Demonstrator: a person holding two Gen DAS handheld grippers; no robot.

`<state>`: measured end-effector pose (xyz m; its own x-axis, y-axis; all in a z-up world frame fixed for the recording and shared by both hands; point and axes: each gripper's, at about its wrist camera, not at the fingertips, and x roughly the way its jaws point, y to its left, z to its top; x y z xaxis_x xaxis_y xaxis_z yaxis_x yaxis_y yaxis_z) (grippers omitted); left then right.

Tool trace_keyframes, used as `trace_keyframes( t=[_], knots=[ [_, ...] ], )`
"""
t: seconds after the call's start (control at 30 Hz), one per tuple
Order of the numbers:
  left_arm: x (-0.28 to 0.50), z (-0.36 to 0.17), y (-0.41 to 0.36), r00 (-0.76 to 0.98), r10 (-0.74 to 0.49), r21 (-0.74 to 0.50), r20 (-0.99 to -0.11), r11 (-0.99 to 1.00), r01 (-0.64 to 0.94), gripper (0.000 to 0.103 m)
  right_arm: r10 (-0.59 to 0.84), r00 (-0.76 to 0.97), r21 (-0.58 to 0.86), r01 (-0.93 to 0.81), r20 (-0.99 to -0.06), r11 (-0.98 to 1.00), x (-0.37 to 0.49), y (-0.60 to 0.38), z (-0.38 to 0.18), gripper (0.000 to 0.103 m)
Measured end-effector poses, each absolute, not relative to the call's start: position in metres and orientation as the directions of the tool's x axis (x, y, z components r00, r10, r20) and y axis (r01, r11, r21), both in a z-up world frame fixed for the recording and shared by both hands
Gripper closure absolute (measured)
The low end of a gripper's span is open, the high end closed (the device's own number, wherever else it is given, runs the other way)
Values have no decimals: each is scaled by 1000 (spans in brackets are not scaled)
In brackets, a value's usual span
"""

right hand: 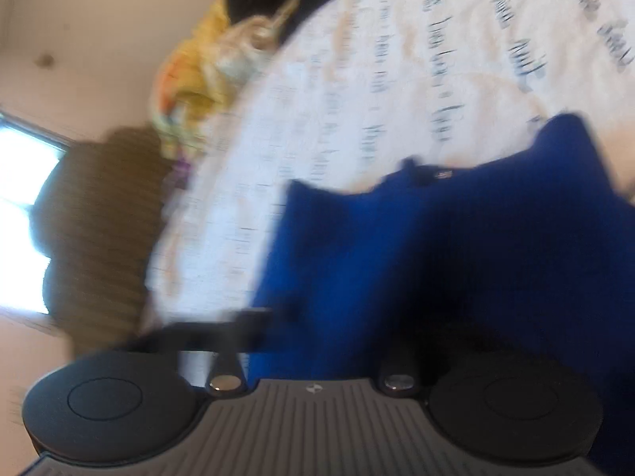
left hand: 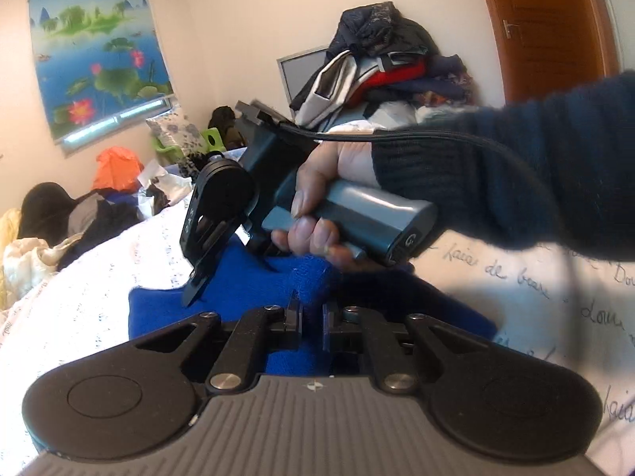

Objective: Fold small clothes

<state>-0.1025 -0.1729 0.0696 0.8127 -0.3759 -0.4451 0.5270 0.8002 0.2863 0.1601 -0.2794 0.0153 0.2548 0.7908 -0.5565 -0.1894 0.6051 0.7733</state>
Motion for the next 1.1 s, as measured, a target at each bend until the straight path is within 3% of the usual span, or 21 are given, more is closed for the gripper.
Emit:
trace_keyframes(
  t=[0.13,0.23,0.3,0.33,0.37,0.4,0.43,0.47,0.5,0.53,0.6,0.63,0.7,0.8,0.83,0.9,0.93,0.97,1.0,1.1],
  knots=[
    [-111,74,-181,774,-478,252,-415,757,603,92,764,381,697,-328,-520,638,132,-315,51,92],
    [-107,60,-198,714,-523,216,-466,715,665,92,724,454,643,-350,-520,681,114,-355,63,91],
    [-90,38,-209,638,-505,161,-582,697,698,88,696,457,653,-281,-554,704,111,-373,45,85],
    [-85,31,-209,621,-485,148,-615,703,696,84,663,461,651,-214,-590,729,112,-380,34,71],
    [-86,30,-204,621,-483,147,-617,705,694,80,615,473,636,-138,-631,759,111,-387,26,70],
    [-89,34,-195,626,-495,150,-602,700,698,67,605,502,651,-105,-618,752,106,-396,26,69],
    [-92,39,-185,645,-497,162,-581,706,690,37,618,540,686,-99,-572,721,99,-408,29,62],
    [-94,45,-171,675,-494,170,-548,725,668,21,625,579,713,-103,-524,693,90,-419,34,39],
    [-94,49,-156,706,-488,167,-513,750,640,0,613,627,725,-107,-482,680,82,-427,39,27],
    [-88,51,-140,725,-478,152,-496,774,615,1,587,669,719,-112,-457,686,75,-433,42,15],
    [-62,53,-121,733,-421,113,-534,824,555,3,566,649,671,-113,-508,733,77,-429,40,16],
    [-44,54,-111,744,-383,82,-548,860,503,8,552,615,645,-90,-563,759,82,-426,34,16],
    [3,56,-89,741,-366,-64,-564,913,402,9,524,573,607,-58,-630,793,90,-415,21,16],
    [75,46,-67,670,-388,-317,-633,919,233,16,529,600,623,-65,-599,779,91,-406,17,17],
    [96,41,-62,640,-402,-377,-655,907,185,22,531,605,631,-60,-593,773,94,-402,16,21],
    [130,39,-62,618,-414,-423,-668,895,142,32,525,608,628,-54,-596,776,100,-394,13,52],
    [141,40,-64,617,-411,-417,-671,897,145,61,511,602,615,-42,-613,787,104,-389,11,74],
    [152,39,-65,594,-425,-428,-683,892,146,76,509,598,611,-41,-619,791,106,-386,10,78],
    [160,41,-62,596,-427,-437,-680,889,137,82,505,599,602,-47,-622,797,107,-382,11,81],
    [148,63,-51,651,-423,-421,-630,891,170,87,503,625,594,-76,-597,801,99,-373,26,84]
  ],
)
